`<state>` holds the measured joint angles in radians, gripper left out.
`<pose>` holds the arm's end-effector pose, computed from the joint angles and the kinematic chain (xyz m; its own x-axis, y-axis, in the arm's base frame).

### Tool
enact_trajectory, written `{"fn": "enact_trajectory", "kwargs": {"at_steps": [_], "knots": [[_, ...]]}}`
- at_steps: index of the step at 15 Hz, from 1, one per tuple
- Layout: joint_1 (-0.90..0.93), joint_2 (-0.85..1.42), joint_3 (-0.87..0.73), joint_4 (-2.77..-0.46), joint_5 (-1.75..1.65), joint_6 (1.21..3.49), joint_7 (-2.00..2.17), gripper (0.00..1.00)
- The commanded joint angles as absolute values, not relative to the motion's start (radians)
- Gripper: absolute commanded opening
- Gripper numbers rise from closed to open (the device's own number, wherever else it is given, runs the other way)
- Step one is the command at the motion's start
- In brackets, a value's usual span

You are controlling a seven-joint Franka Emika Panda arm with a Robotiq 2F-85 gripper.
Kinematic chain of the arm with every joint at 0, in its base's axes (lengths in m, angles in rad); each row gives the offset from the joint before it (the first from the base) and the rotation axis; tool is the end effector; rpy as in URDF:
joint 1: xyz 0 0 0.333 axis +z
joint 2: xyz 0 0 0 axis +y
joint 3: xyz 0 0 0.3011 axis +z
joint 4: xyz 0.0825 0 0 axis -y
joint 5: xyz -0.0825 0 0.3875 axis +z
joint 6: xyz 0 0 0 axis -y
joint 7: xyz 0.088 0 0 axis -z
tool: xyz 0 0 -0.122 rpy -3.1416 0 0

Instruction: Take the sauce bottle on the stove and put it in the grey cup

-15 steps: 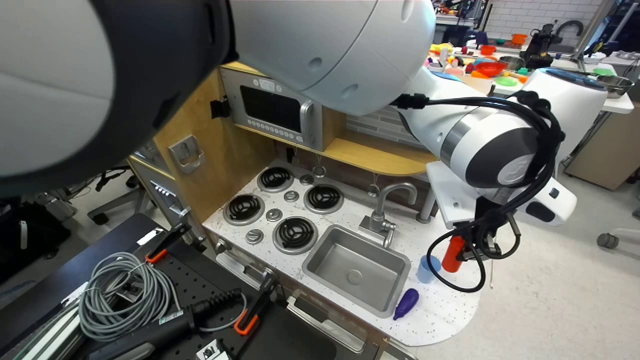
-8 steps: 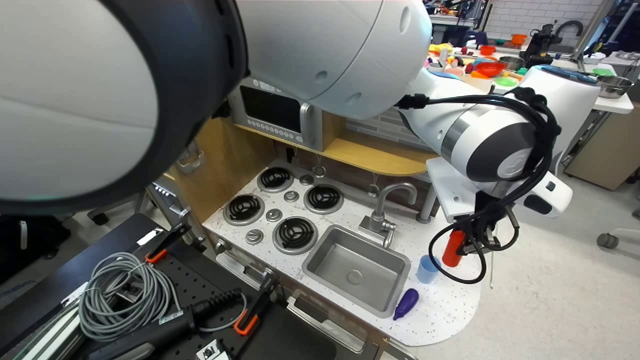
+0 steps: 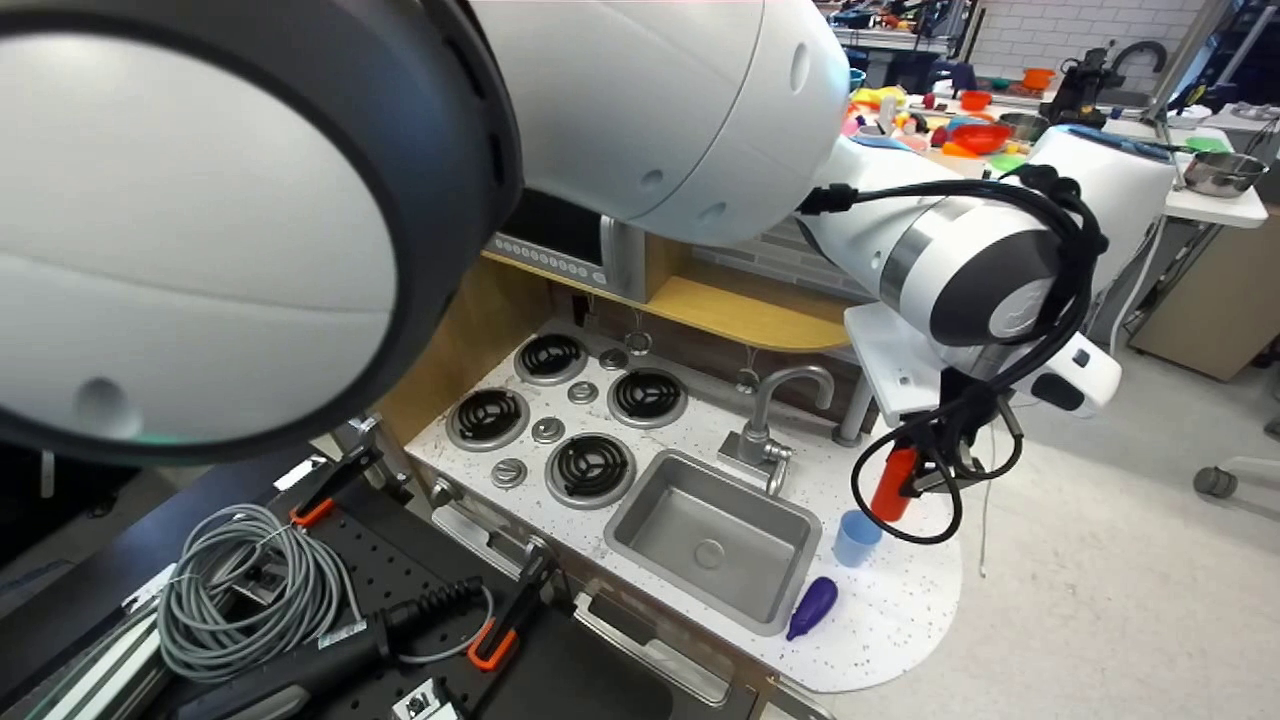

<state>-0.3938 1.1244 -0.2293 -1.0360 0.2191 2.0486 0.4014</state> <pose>0.6483 -0.3826 0.1213 0.5238 -0.8488 -0.0720 -0.8476 -0.5278 0.0546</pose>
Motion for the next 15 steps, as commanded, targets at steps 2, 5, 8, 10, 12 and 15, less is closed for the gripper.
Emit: {"fn": "enact_trajectory", "kwargs": {"at_steps": [2,5,8,10,12,15], "knots": [[-0.409,1.197,-0.216,-0.916,0.2,1.979,0.404,0.14],[-0.415,1.219,-0.202,-0.884,0.199,1.96,0.373,0.14],[-0.421,1.234,-0.195,-0.862,0.192,1.943,0.332,0.14],[-0.425,1.246,-0.19,-0.851,0.19,1.935,0.301,0.14],[-0.43,1.257,-0.185,-0.84,0.189,1.93,0.277,0.14],[-0.431,1.272,-0.184,-0.823,0.184,1.921,0.259,0.14]]}}
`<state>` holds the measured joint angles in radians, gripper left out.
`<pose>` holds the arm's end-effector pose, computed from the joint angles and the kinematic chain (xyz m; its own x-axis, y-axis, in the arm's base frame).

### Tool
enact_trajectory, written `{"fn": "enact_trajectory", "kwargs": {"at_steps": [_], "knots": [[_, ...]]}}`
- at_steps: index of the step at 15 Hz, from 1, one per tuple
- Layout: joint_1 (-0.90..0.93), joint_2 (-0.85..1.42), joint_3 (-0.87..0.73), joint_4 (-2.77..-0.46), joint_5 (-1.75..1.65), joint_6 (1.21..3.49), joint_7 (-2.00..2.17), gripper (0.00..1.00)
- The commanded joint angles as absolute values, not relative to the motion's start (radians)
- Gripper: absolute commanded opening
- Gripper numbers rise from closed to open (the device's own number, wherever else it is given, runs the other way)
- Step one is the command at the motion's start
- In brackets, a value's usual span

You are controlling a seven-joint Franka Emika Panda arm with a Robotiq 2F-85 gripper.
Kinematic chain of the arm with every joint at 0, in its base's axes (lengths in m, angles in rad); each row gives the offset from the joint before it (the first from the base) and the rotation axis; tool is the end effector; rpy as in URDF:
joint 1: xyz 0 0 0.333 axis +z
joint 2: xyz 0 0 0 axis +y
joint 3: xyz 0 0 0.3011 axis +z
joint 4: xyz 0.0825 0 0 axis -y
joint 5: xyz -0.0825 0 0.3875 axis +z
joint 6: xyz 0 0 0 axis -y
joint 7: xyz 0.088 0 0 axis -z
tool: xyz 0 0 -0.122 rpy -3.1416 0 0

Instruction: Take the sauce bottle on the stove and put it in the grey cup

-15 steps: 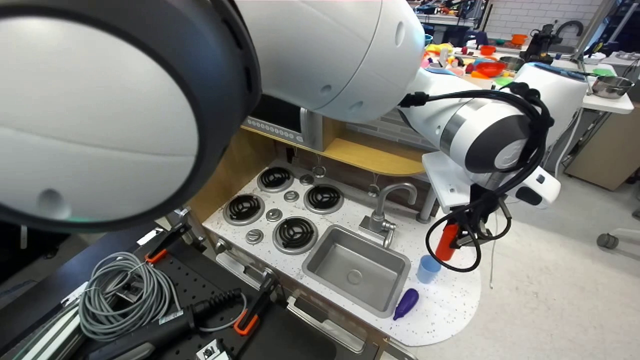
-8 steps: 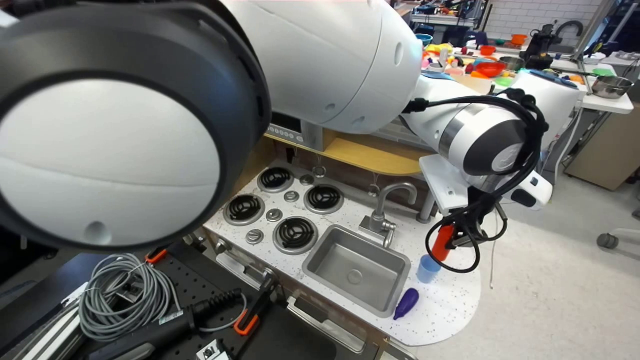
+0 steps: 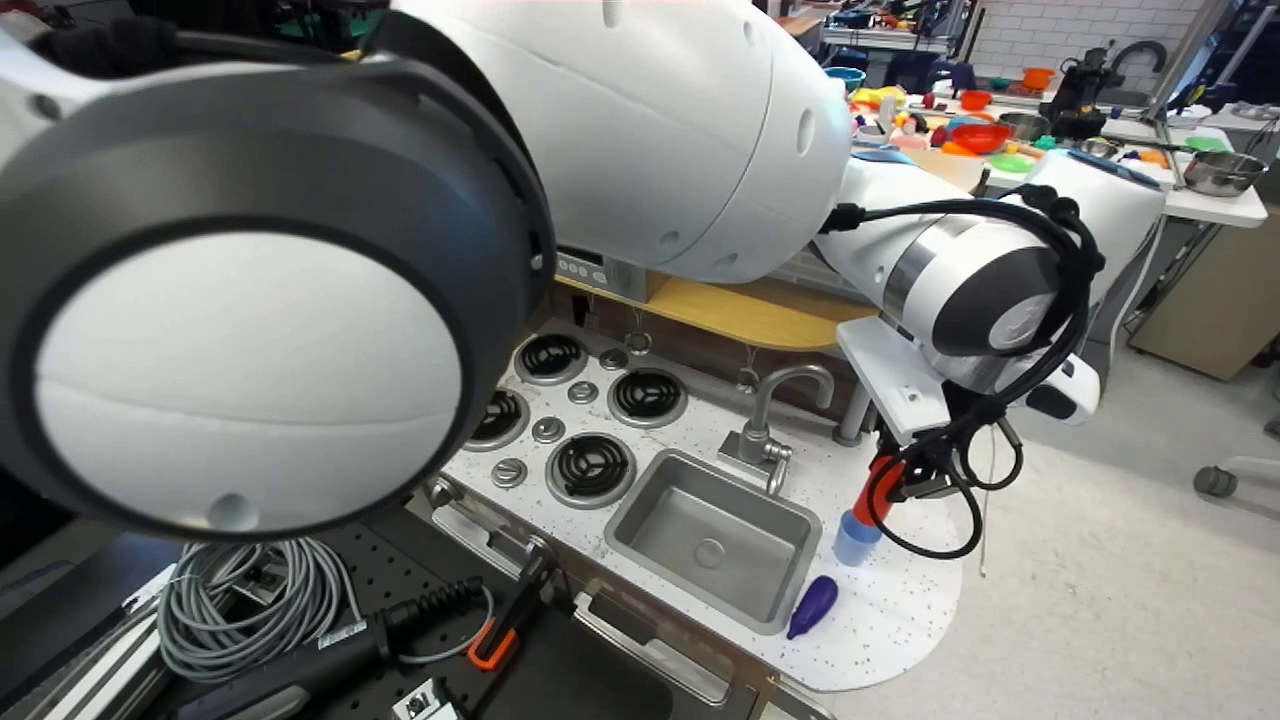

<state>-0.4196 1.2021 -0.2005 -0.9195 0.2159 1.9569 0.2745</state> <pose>0.6516 -0.3790 0.1048 0.6298 -0.7639 -0.1410 -0.7672 -0.6401 0.0411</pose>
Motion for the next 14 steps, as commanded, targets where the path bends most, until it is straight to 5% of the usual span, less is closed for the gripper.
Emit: {"fn": "enact_trajectory", "kwargs": {"at_steps": [1,14], "knots": [[-0.43,1.277,-0.185,-0.817,0.182,1.917,0.257,0.14],[-0.43,1.344,-0.193,-0.732,0.132,1.902,0.258,0.14]]}}
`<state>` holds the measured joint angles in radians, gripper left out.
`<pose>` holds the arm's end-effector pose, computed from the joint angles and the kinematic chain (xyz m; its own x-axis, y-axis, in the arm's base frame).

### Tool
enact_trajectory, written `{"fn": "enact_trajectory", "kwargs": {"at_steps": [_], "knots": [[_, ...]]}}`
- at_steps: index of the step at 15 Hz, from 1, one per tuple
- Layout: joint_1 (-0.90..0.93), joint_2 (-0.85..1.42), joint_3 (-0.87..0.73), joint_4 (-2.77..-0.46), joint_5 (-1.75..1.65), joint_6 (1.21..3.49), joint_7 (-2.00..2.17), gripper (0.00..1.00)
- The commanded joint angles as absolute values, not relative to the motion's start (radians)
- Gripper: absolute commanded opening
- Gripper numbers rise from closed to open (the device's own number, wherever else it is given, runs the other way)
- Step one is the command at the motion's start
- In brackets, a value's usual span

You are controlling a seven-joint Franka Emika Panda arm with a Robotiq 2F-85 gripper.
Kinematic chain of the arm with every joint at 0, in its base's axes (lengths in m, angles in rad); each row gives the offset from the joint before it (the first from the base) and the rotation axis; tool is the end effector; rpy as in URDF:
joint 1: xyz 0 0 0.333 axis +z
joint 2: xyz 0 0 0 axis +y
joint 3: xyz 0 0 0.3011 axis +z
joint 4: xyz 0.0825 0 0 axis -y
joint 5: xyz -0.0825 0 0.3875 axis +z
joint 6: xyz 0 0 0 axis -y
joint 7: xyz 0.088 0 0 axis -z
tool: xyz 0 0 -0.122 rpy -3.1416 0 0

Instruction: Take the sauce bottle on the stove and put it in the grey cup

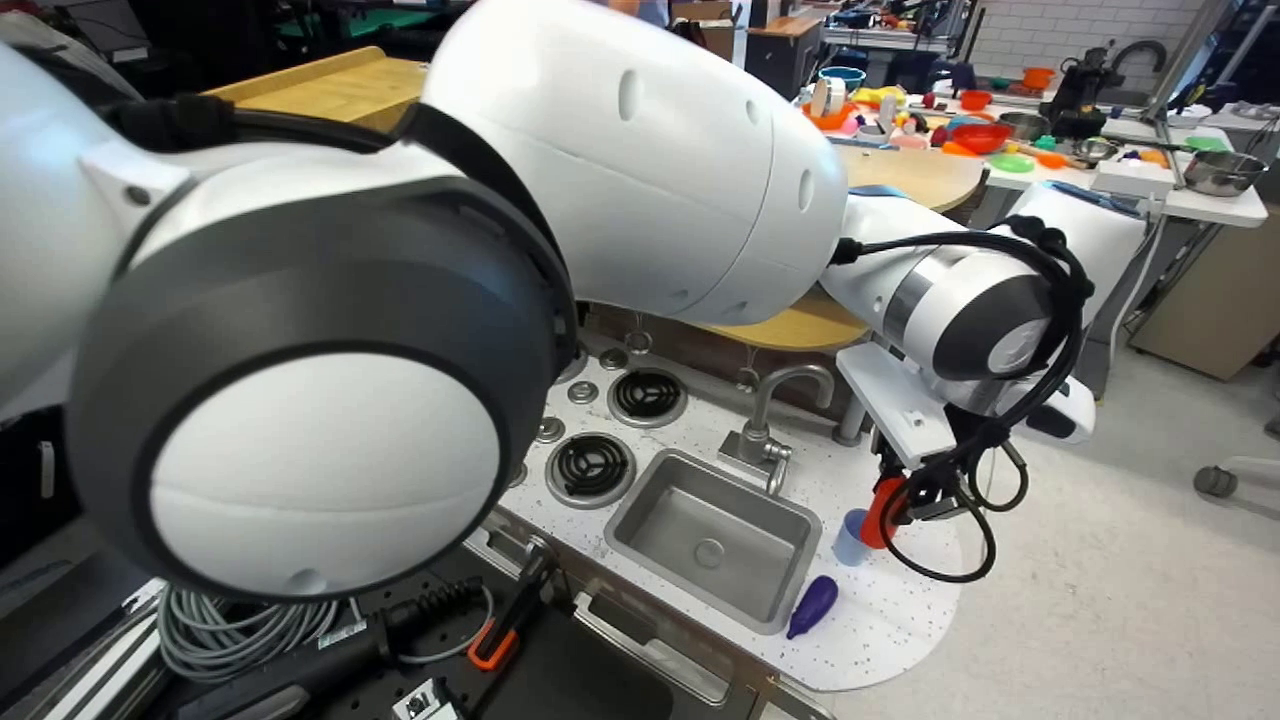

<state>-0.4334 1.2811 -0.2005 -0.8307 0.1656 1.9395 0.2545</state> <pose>0.6488 -0.3867 0.0831 0.6609 -0.7376 -0.1383 -0.7338 -0.6738 0.0867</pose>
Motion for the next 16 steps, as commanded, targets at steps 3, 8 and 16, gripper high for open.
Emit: {"fn": "enact_trajectory", "kwargs": {"at_steps": [3,8,16], "knots": [[-0.432,1.356,-0.192,-0.71,0.122,1.897,0.259,0.14],[-0.437,1.375,-0.185,-0.679,0.117,1.889,0.254,0.14],[-0.479,1.384,-0.102,-0.648,0.161,1.803,0.152,0.14]]}}
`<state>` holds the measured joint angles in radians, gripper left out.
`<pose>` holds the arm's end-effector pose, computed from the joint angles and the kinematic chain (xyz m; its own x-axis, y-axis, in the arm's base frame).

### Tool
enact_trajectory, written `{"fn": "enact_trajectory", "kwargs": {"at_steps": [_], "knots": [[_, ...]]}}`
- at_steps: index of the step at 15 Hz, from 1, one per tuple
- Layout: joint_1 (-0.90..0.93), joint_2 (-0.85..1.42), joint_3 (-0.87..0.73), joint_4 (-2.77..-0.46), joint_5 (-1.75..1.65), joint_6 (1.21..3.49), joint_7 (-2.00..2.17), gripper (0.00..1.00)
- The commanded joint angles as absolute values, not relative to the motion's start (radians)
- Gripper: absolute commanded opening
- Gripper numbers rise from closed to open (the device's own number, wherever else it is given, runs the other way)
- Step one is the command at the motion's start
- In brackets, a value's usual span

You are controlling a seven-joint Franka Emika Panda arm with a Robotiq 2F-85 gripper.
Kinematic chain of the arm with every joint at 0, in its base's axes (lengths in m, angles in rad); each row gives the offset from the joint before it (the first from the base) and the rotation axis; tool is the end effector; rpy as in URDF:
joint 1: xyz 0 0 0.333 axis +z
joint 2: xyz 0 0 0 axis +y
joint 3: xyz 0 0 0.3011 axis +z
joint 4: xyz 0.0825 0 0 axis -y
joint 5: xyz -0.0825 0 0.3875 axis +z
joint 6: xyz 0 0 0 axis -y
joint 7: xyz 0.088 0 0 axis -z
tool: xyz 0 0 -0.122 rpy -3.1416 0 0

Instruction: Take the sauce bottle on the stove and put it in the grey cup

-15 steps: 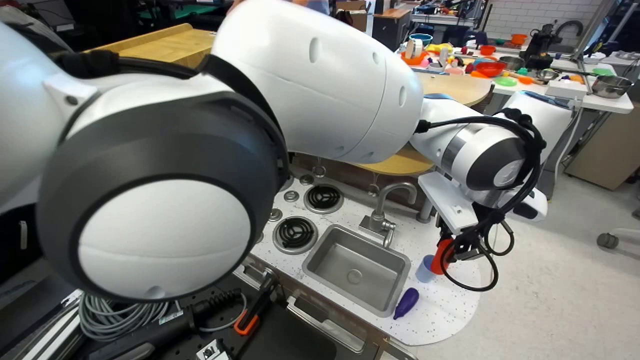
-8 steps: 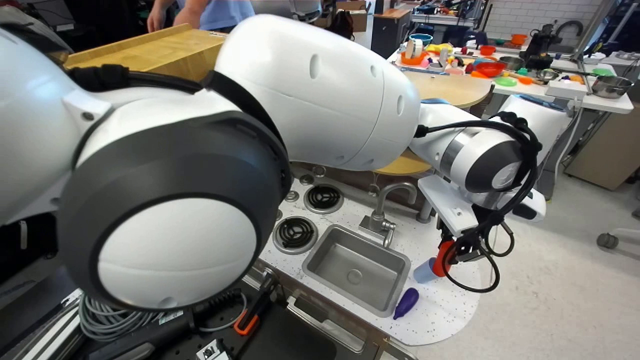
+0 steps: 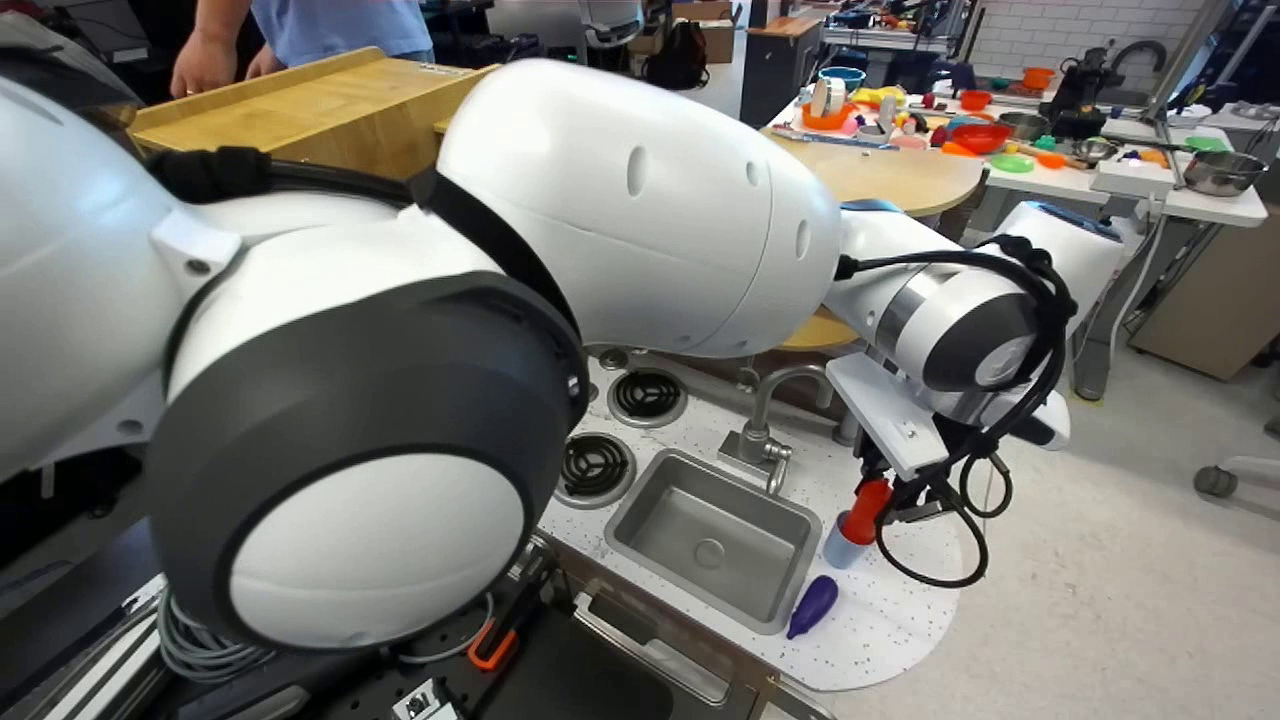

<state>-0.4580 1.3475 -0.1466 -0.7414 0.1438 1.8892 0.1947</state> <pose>0.6516 -0.3773 0.0655 0.7106 -0.6793 -0.1835 -0.6827 -0.7287 0.0541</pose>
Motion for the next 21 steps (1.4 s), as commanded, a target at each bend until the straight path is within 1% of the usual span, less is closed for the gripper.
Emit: {"fn": "enact_trajectory", "kwargs": {"at_steps": [1,2,3,4,7,8,11,14,18,21], "knots": [[-0.479,1.387,-0.099,-0.645,0.158,1.786,0.146,0.14],[-0.477,1.392,-0.102,-0.64,0.151,1.776,0.147,0.64],[-0.473,1.397,-0.111,-0.633,0.142,1.768,0.156,0.65],[-0.471,1.402,-0.118,-0.625,0.136,1.763,0.164,0.7],[-0.46,1.385,-0.151,-0.636,0.106,1.776,0.172,0.93],[-0.456,1.376,-0.164,-0.64,0.089,1.787,0.176,0.99],[-0.447,1.342,-0.202,-0.656,0.04,1.861,0.188,1.0],[-0.444,1.288,-0.227,-0.714,0.016,1.988,0.161,1.0],[-0.446,1.171,-0.165,-0.868,0.039,2.052,-0.039,1.0],[-0.445,1.094,-0.115,-1.001,0.042,2.053,-0.183,1.0]]}}
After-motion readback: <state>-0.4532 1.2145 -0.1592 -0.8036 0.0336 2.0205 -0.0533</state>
